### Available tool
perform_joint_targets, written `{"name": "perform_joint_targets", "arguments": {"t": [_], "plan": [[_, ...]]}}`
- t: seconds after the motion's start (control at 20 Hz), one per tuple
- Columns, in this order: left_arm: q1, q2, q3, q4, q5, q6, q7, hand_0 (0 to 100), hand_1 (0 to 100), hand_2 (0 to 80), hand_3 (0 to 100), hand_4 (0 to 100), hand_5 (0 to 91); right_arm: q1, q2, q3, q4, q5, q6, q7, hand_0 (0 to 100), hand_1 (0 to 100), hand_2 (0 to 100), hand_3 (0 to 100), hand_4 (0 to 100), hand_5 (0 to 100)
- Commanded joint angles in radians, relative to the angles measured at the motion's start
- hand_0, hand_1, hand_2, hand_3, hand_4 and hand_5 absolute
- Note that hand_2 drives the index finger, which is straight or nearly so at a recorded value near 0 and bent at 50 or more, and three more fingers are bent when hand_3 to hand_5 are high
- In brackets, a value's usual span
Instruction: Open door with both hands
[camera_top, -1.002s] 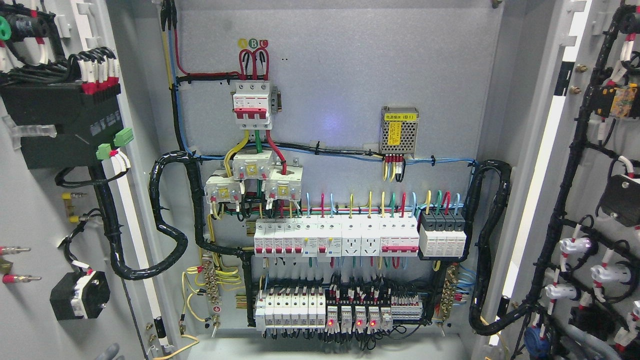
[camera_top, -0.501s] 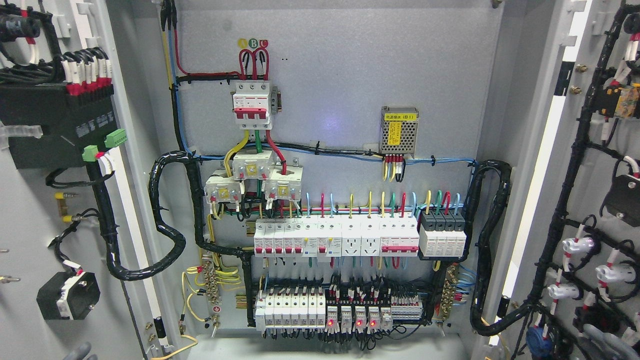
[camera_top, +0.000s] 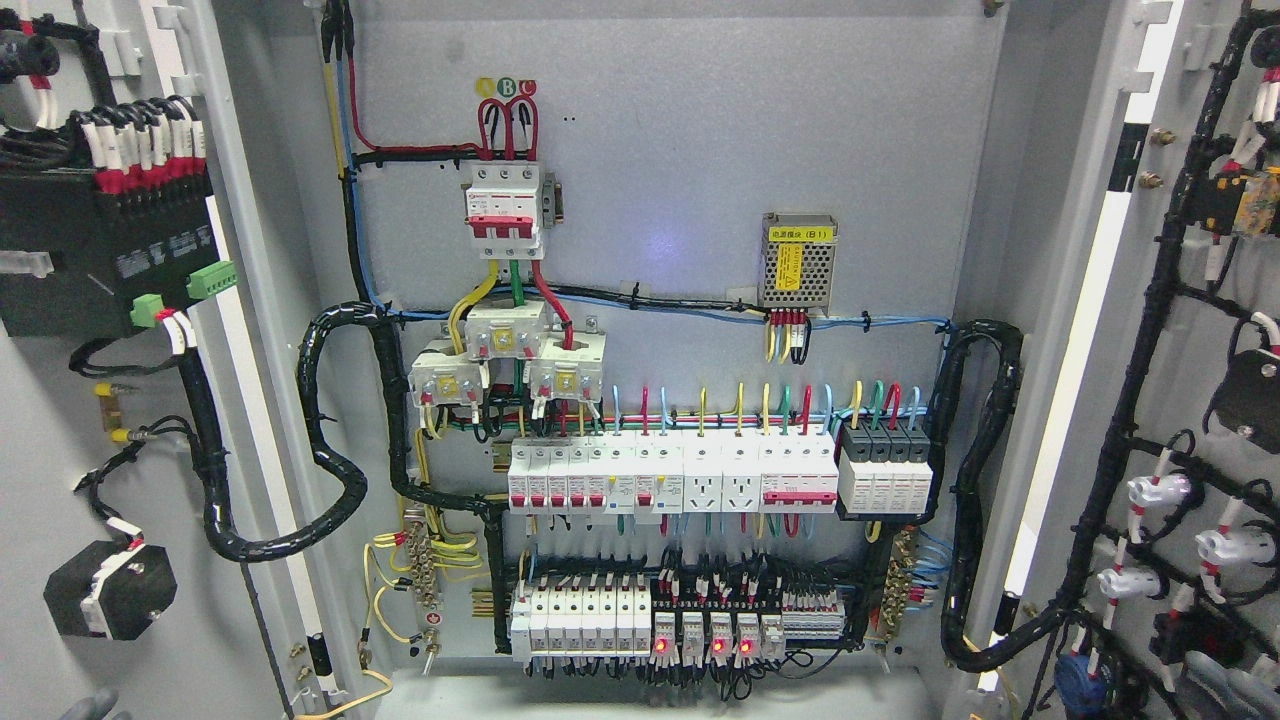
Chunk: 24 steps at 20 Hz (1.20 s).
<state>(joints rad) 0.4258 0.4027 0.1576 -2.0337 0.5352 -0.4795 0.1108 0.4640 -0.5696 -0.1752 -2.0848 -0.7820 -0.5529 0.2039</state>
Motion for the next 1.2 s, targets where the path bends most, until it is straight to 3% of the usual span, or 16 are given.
{"name": "perform_joint_targets", "arguments": {"t": [0.0, 0.2, 0.4, 1.15], "plan": [[-0.007, 0.071, 0.086, 0.076, 0.083, 0.001, -0.002, 0, 0, 0.0, 0, 0, 0.0, 0.002, 0.045, -0.038, 0.009, -0.002, 0.002, -0.003, 0, 0, 0, 0, 0, 0], [-0.013, 0.1, 0.125, 0.098, 0.133, 0.002, 0.0, 0, 0, 0.0, 0, 0, 0.0, 0.002, 0.054, -0.056, 0.011, -0.002, 0.001, -0.003, 0, 0, 0, 0, 0, 0], [-0.021, 0.122, 0.158, 0.121, 0.173, 0.004, 0.0, 0, 0, 0.0, 0, 0, 0.0, 0.002, 0.092, -0.064, 0.011, -0.002, 0.001, -0.003, 0, 0, 0, 0, 0, 0], [-0.082, 0.182, 0.184, 0.259, 0.25, 0.01, 0.0, 0, 0, 0.0, 0, 0, 0.0, 0.021, 0.166, -0.093, 0.023, -0.003, 0.001, -0.003, 0, 0, 0, 0, 0, 0]]}}
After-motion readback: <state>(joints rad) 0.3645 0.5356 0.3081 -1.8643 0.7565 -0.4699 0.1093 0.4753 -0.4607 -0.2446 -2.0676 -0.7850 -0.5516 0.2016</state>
